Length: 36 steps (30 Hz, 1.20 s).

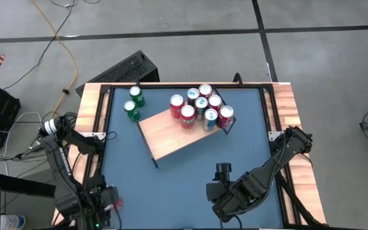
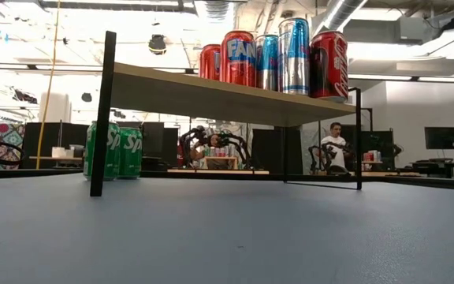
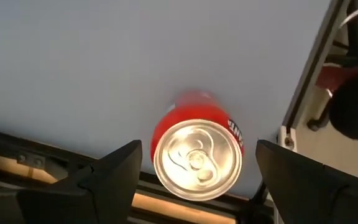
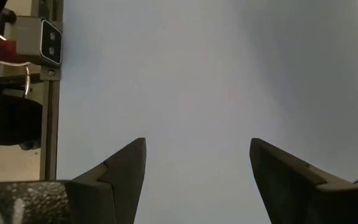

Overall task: Place canned beverage on shelf
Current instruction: Put the red soda can on the shelf aligned with the other red soda cans

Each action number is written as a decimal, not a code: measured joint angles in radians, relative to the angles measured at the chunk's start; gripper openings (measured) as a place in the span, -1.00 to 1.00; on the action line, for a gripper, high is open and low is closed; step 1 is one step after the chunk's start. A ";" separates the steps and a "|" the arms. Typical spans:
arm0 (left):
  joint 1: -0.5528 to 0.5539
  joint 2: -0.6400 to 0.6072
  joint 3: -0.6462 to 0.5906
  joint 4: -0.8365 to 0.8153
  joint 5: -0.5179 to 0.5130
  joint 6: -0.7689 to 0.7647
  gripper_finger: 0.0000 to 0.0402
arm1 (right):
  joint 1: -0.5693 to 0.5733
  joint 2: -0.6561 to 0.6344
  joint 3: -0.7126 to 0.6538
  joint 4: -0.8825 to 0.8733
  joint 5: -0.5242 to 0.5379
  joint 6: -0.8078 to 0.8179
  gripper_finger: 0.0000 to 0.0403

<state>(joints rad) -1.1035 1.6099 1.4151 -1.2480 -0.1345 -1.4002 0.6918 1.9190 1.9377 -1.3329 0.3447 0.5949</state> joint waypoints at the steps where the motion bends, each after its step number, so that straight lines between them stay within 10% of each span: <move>1: 0.004 0.000 0.000 0.006 0.008 0.011 0.51 | 0.000 0.000 0.000 0.003 0.000 -0.001 0.36; 36: -0.035 0.012 -0.118 0.110 0.046 0.007 0.60 | 0.008 0.000 0.000 0.029 -0.001 -0.002 0.36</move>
<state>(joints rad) -1.1381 1.6215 1.2971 -1.1385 -0.0884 -1.3931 0.6998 1.9190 1.9377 -1.3038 0.3438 0.5930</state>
